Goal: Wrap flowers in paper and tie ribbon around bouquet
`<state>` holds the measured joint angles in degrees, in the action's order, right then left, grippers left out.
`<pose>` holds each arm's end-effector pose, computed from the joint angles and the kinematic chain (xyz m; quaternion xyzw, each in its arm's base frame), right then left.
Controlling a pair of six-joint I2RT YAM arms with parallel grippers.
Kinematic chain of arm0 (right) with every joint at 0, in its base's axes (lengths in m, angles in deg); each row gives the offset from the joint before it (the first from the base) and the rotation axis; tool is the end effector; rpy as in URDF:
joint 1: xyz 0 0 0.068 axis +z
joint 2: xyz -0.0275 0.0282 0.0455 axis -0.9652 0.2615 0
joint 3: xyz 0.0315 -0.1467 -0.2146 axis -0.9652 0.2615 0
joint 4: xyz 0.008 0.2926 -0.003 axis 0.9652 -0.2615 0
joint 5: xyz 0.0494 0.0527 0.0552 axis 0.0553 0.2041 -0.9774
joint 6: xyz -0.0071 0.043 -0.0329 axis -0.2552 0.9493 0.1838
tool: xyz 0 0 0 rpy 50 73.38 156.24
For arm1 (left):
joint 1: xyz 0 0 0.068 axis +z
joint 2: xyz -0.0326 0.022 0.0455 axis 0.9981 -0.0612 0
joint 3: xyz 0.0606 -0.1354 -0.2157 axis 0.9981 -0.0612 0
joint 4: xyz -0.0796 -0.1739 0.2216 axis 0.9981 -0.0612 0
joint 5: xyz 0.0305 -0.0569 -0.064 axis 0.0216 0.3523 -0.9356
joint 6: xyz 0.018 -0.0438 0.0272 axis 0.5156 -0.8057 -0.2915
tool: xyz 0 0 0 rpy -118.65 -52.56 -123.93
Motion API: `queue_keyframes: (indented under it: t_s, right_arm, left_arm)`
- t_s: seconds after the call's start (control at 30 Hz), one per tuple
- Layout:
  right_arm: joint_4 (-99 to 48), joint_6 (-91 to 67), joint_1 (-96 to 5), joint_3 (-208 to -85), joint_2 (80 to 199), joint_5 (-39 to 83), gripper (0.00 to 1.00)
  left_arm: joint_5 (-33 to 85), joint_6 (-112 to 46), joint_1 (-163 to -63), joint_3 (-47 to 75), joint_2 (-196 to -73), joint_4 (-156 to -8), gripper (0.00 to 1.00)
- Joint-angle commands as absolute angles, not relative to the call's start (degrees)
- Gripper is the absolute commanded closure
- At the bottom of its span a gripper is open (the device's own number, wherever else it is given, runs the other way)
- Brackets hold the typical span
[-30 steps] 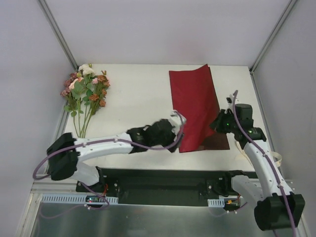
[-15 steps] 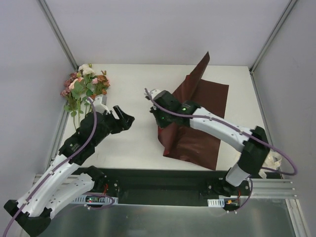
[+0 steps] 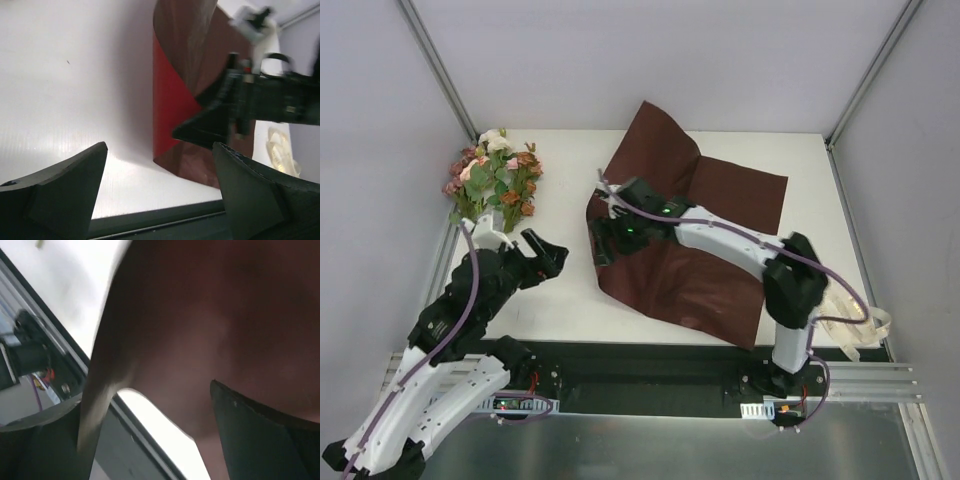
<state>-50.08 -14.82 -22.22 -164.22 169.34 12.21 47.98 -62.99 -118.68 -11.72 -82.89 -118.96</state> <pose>0.2791 0.3834 0.2464 -0.4270 0.8018 0.3097 0.2808 0.1161 -0.0628 0.3528 -0.1342 0.7684 -0.2948 0.5519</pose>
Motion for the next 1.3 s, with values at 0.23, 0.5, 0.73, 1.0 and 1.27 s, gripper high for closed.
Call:
queue_keyframes:
  t_s: [0.23,0.5,0.73,1.0,1.27]
  right_arm:
    - [-63.1,-1.6,-29.3,-123.9,132.5,31.7,0.13]
    - [-58.2,9.6,-29.3,-106.5,117.5,36.9,0.26]
    - [-54.5,14.9,-35.4,-102.7,119.7,42.7,0.29]
    - [-48.8,15.5,-42.9,-105.5,132.5,44.2,0.29]
    - [-49.3,4.3,-51.5,-119.3,145.5,41.5,0.25]
  left_arm:
    - [19.8,-51.2,-118.4,1.6,-128.7,-105.0,0.46]
    - [22.5,-50.5,-118.6,10.4,-152.8,-102.1,0.58]
    - [30.8,-55.2,-120.2,2.4,-154.0,-100.6,0.62]
    - [36.6,-65.3,-126.8,-10.7,-150.0,-95.9,0.63]
    - [32.7,-76.1,-137.2,-14.3,-153.3,-85.9,0.63]
